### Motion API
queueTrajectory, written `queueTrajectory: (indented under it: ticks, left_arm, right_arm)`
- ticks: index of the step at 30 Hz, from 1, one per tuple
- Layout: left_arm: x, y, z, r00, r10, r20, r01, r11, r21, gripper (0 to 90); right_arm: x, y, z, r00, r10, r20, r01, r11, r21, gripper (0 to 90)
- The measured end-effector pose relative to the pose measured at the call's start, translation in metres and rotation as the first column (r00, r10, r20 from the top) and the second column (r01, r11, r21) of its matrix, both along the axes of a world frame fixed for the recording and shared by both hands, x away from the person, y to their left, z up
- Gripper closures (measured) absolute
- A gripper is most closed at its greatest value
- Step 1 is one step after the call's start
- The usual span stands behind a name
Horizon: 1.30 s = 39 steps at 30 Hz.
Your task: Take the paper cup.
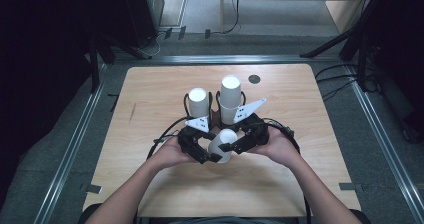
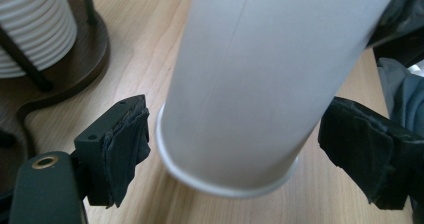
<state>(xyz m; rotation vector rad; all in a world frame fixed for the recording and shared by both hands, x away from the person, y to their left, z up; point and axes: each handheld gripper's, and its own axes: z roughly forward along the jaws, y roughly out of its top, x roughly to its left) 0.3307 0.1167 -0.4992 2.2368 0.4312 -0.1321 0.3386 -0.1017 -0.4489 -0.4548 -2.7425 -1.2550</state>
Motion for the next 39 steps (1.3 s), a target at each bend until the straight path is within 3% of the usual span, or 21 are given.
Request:
queueTrajectory:
  ticks: [12, 17, 18, 27, 31, 32, 39]
  left_arm:
    - [-0.002, -0.007, -0.001, 0.9999, -0.009, 0.010, 0.009, 0.9992, -0.038, 13.5]
    - [-0.003, -0.008, 0.000, 0.9992, -0.016, 0.036, 0.017, 0.9992, -0.036, 19.1]
    - [-0.004, -0.007, 0.001, 0.9987, -0.027, 0.044, 0.029, 0.9988, -0.039, 23.9]
    - [-0.005, -0.008, 0.006, 0.9965, -0.035, 0.075, 0.036, 0.9993, -0.009, 28.3]
    - [-0.001, -0.007, 0.010, 0.9989, -0.044, 0.018, 0.044, 0.9989, -0.014, 28.4]
    - [-0.001, -0.005, 0.012, 0.9990, -0.041, 0.016, 0.041, 0.9990, -0.016, 28.5]
    - [0.000, 0.004, 0.019, 0.9993, -0.024, 0.029, 0.024, 0.9997, 0.001, 28.6]
  right_arm:
    - [-0.001, 0.002, 0.005, 1.0000, 0.010, 0.001, -0.010, 0.9991, 0.041, 33.6]
    - [-0.002, 0.003, 0.005, 0.9999, 0.014, 0.002, -0.014, 0.9987, 0.048, 33.8]
    - [-0.001, 0.003, 0.005, 0.9999, 0.011, 0.000, -0.011, 0.9990, 0.044, 34.1]
    - [0.000, 0.000, 0.005, 1.0000, 0.008, -0.006, -0.008, 0.9985, 0.054, 34.2]
    - [0.001, -0.001, 0.006, 0.9999, 0.003, -0.014, -0.002, 0.9965, 0.083, 32.3]
    - [0.002, -0.002, 0.007, 0.9999, 0.000, -0.012, 0.001, 0.9954, 0.096, 28.0]
    - [0.003, -0.007, 0.005, 0.9999, -0.011, -0.002, 0.011, 0.9962, 0.087, 24.6]
